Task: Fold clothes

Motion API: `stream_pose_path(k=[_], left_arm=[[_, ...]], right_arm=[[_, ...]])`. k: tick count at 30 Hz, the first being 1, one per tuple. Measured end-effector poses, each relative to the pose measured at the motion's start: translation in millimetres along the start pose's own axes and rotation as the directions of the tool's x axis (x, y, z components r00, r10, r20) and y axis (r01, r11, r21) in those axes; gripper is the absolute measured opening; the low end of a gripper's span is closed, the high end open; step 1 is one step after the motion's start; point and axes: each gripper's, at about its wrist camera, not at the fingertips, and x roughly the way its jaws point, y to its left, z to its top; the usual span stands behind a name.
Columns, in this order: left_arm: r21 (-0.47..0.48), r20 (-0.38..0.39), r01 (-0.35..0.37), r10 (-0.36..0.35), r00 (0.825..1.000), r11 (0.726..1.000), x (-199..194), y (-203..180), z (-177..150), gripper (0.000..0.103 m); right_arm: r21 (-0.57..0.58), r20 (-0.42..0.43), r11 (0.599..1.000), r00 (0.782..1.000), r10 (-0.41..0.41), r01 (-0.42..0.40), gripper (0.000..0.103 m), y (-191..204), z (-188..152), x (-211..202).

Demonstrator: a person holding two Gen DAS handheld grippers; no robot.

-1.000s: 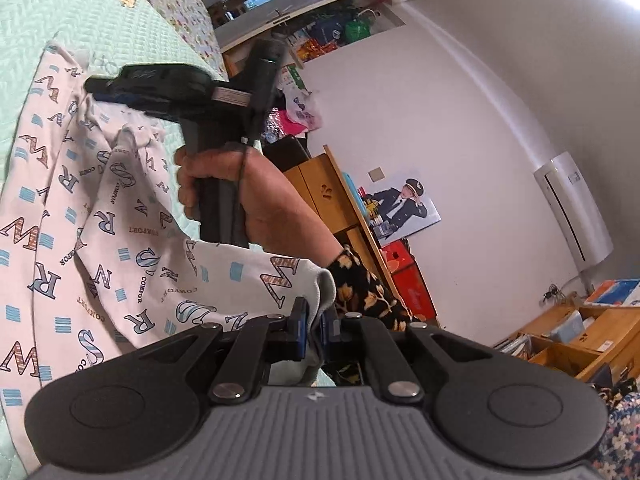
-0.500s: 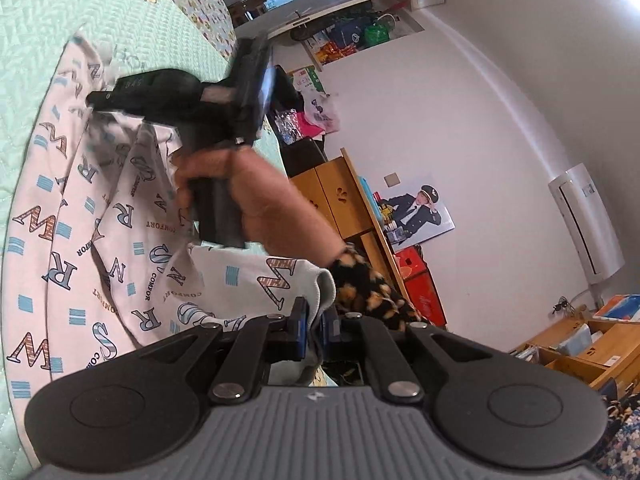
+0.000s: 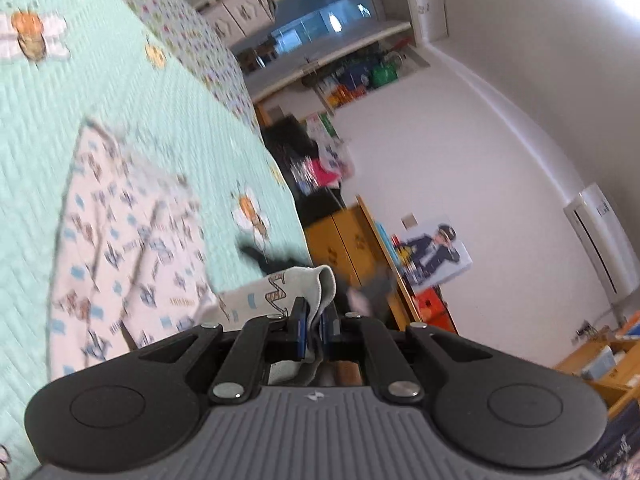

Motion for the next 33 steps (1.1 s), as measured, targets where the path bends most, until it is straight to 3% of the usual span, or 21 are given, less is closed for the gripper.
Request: stream_pose_path(k=[4,7,9,15,18,20,22,25,29,33], left_arm=[[-0.038,0.067,-0.081,0.084,0.994,0.996,-9.1,0.5,10.4,0.004],[-0.063,0.101,-0.098,0.104,0.989,0.993,-14.5,-2.9,19.2,0.004],[-0.042,0.111,-0.11,0.114,0.987,0.993,-13.3,-13.0,25.4,0.004],[0.048,0.132,-0.143,0.136,0.982,0.988,-1.1,-51.2,41.2,0.004],[0.072,0.125,-0.226,0.216,0.968,0.972,2.2,-59.0,37.5,0.004],[0.064,0.11,-0.276,0.268,0.957,0.959,0.8,-52.1,28.2,0.004],[0.018,0.091,-0.315,0.312,0.946,0.949,-1.3,-37.1,18.9,0.004],[-0.061,0.073,-0.362,0.366,0.928,0.93,-6.5,-12.6,10.1,0.004],[-0.069,0.056,-0.378,0.381,0.923,0.923,-4.2,-5.6,9.9,0.004],[-0.038,0.061,-0.364,0.366,0.929,0.931,3.5,-14.3,17.8,0.004]], right_arm=[[0.006,-0.014,0.999,0.999,-0.039,0.039,0.017,-21.3,-50.1,-46.1],[-0.019,-0.038,0.997,0.997,-0.069,0.068,0.019,-26.7,-88.8,-75.3],[-0.014,-0.044,0.997,0.996,-0.076,0.076,0.03,-30.8,-107.5,-92.5],[-0.033,-0.041,0.997,0.996,-0.076,0.074,0.036,-27.4,-137.8,-121.3],[-0.042,-0.038,0.996,0.996,-0.076,0.074,0.037,-25.5,-152.0,-135.2],[-0.04,-0.038,0.996,0.996,-0.077,0.075,0.039,-24.8,-156.3,-141.2],[-0.044,-0.038,0.996,0.996,-0.075,0.073,0.047,-23.5,-159.7,-143.1],[-0.05,-0.038,0.996,0.997,-0.073,0.071,0.048,-21.6,-164.8,-146.0],[-0.059,-0.037,0.996,0.997,-0.07,0.067,0.049,-19.0,-171.6,-149.9],[-0.066,-0.037,0.996,0.997,-0.066,0.064,0.051,-16.6,-178.1,-153.6]])
